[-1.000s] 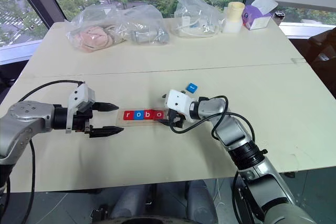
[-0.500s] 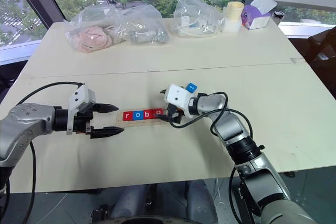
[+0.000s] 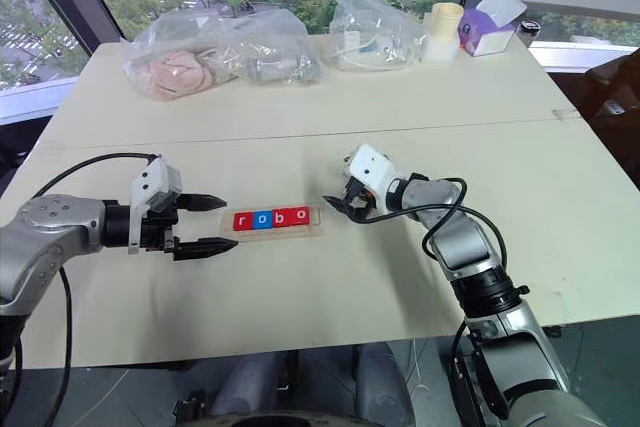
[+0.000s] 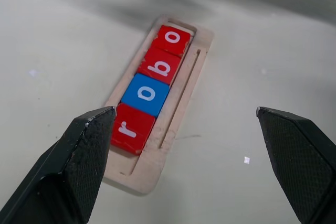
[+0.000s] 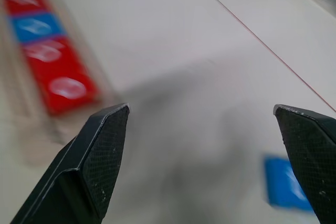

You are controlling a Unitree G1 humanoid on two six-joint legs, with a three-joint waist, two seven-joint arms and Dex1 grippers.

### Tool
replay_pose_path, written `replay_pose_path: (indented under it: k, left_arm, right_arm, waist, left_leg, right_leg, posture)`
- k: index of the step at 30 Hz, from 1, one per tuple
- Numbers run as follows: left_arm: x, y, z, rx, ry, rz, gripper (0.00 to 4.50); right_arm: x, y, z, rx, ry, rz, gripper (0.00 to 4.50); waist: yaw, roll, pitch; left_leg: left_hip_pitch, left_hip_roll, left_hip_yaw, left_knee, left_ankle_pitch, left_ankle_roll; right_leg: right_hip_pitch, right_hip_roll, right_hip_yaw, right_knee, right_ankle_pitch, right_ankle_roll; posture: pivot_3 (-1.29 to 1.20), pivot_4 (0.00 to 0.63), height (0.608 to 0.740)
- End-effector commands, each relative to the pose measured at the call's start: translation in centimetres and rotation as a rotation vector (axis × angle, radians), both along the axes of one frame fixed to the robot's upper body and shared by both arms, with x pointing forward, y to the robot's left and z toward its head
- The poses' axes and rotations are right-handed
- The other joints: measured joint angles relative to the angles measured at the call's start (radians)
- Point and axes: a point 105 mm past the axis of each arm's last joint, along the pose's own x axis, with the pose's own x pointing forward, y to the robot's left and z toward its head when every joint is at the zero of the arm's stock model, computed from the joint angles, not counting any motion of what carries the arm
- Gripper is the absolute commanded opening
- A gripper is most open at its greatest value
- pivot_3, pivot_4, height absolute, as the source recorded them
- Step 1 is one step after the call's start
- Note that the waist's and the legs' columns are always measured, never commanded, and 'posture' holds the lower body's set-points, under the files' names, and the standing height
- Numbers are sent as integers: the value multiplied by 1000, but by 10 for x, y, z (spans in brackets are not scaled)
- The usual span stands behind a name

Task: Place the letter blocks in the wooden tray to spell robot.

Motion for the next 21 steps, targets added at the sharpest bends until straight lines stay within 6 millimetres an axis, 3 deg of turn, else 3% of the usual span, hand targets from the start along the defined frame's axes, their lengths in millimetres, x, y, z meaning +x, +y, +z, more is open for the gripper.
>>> replay_pose_path:
  k: [1,9,20,21]
  left_arm:
    - [0,-15,17,-80,-58,-36,4500]
    - [4,-53,34,-188,-128,-93,4500]
    - [20,-51,25,-122,-162,-94,4500]
    - [21,-50,23,-118,-159,-93,4500]
  right_arm:
    - [17,-16,17,126,3,-155,4444]
    - [21,-20,4,223,142,-224,4444]
    - [45,-17,-17,199,196,-237,4444]
    - [47,-17,-17,211,196,-235,4208]
  waist:
    - [1,0,0]
    - [1,0,0]
    - [-6,0,0]
    - [-6,0,0]
  left_leg:
    - [0,0,0,0,0,0]
    - [0,0,0,1,0,0]
    - [1,-1,1,0,0,0]
    - [1,-1,0,0,0,0]
  right_leg:
    - [0,0,0,0,0,0]
    - [0,0,0,1,0,0]
    - [0,1,0,2,0,1]
    - [0,1,0,2,0,1]
  posture:
    - [0,150,734]
    - [0,150,734]
    - [0,150,734]
    - [0,150,734]
